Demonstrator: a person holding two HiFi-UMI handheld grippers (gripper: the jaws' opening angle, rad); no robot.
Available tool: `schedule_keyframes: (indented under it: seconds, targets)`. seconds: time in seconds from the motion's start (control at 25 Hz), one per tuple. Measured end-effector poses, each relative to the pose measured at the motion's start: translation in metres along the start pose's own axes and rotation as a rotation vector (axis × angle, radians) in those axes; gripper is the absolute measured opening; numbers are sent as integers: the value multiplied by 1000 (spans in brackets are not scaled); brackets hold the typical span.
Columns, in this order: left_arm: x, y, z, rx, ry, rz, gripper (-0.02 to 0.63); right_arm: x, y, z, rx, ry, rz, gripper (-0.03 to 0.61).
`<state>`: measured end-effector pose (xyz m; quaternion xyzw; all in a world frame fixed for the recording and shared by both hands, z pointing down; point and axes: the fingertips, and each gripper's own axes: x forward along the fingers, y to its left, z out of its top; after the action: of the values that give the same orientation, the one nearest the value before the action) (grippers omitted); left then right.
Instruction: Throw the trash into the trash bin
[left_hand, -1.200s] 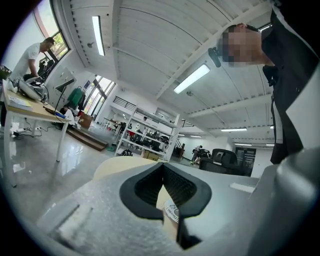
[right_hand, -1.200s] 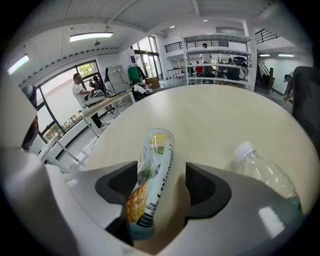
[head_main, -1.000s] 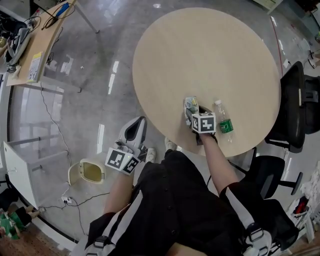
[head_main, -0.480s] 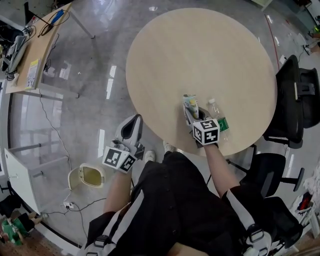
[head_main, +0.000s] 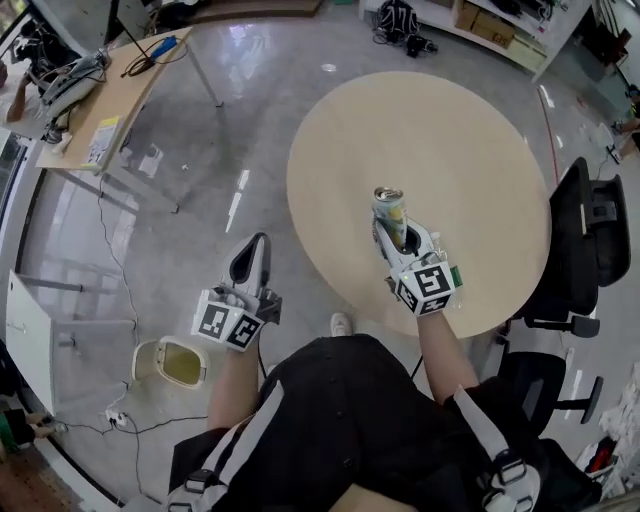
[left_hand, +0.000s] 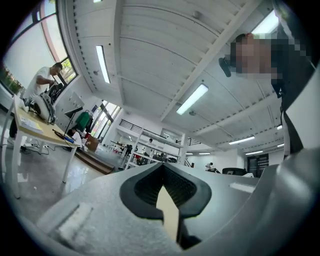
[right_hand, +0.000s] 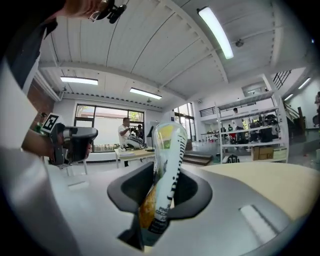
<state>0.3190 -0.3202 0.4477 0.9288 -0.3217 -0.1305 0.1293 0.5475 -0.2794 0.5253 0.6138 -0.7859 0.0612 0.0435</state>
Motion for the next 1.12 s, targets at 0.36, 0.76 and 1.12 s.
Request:
schedule_keyframes:
  seconds: [0.36,0.76,1.12]
  targets:
    - [-142,78,69,81,-75,264,3,64,136,24,1,-20,203,96]
    - [-315,135,130,126,-203,569,3,123,309,55,-10,-77,465,97]
    - [-482,150,158,176,-323,831,3,138,471,60,-66,-76,738,97]
